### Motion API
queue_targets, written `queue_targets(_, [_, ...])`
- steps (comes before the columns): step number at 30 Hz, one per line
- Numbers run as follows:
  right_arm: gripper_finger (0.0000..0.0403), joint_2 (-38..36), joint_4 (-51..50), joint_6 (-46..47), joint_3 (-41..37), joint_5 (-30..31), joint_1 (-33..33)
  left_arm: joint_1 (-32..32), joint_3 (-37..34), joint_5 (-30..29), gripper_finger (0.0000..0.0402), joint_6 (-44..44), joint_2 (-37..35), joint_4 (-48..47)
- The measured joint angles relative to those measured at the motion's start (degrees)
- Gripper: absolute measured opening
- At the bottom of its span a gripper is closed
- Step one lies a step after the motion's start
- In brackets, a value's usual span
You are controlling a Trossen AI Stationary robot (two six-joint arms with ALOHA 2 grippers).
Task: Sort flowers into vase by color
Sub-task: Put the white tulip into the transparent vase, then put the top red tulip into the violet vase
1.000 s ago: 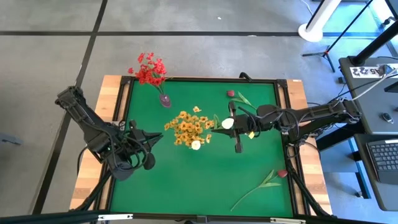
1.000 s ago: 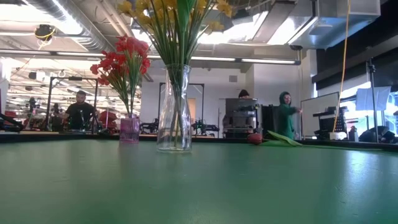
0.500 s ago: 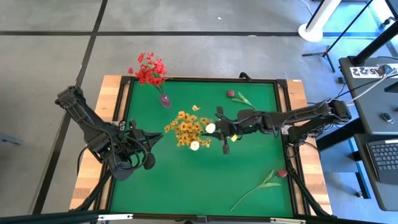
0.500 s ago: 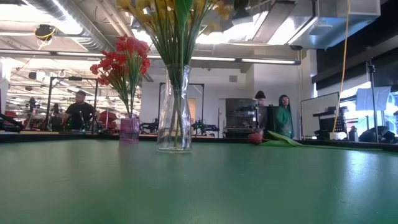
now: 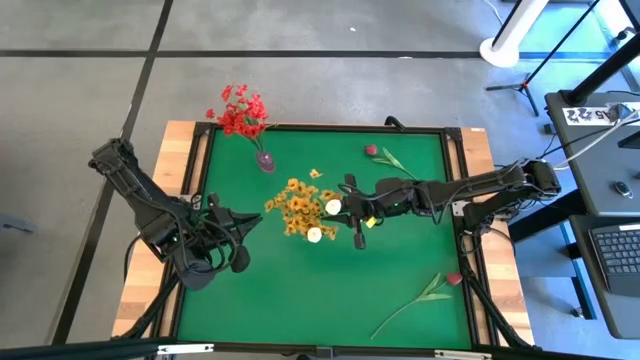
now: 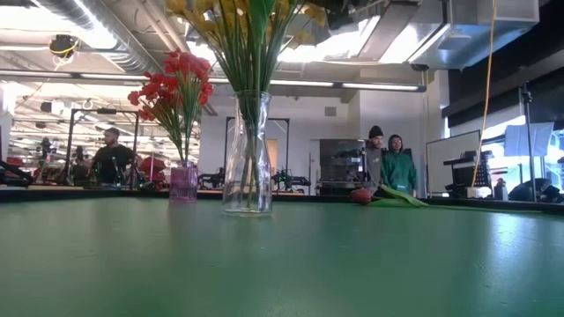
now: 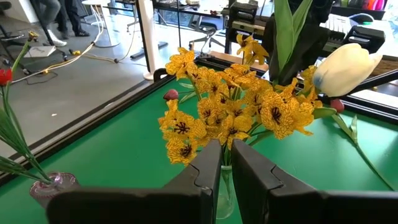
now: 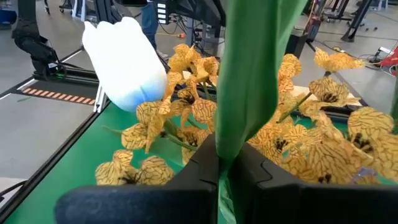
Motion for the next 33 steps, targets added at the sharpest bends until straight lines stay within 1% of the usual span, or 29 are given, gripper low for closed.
queue_targets(10, [0.0016, 1.73, -1.52, 0.08, 0.02, 0.18, 0.0, 0.0, 0.02, 0.02, 0.0034, -0.01, 0.03, 0.02])
queue_targets(12, [0.0021, 1.71, -1.39, 0.08, 0.02, 0.17, 0.0, 0.0, 0.02, 0.06, 0.0034, -0.03, 0.04, 0.0])
queue_targets(14, [0.0037, 1.26, -1.38, -0.08, 0.0, 0.2, 0.0, 0.0, 0.02, 0.4, 0.0034, -0.03, 0.04, 0.0])
queue_targets(16, [0.0064, 0.59, -1.01, -0.11, 0.02, 0.17, 0.0, 0.0, 0.02, 0.71, 0.0034, -0.03, 0.03, 0.0])
queue_targets(18, [0.01, 0.16, -1.24, -0.1, 0.02, 0.19, 0.0, 0.0, 0.02, 0.99, 0.0034, -0.03, 0.04, 0.0])
queue_targets(23, [0.0208, -0.37, -2.01, 0.33, 0.02, 0.17, 0.0, 0.0, 0.02, 1.09, 0.0034, -0.03, 0.02, -0.02])
queue_targets(26, [0.0264, -0.64, -2.98, 1.35, 0.07, 0.17, 0.0, 0.0, 0.02, 1.11, 0.0034, -0.03, 0.04, -0.02])
queue_targets(30, [0.0323, -1.51, -6.2, 1.58, 0.17, 0.2, 0.0, 0.0, 0.02, 1.09, 0.0034, -0.03, 0.04, -0.02])
queue_targets(33, [0.0353, -2.31, -11.03, 1.61, 2.13, 1.64, 0.02, 0.0, 0.02, 1.09, 0.0034, -0.03, 0.03, -0.02])
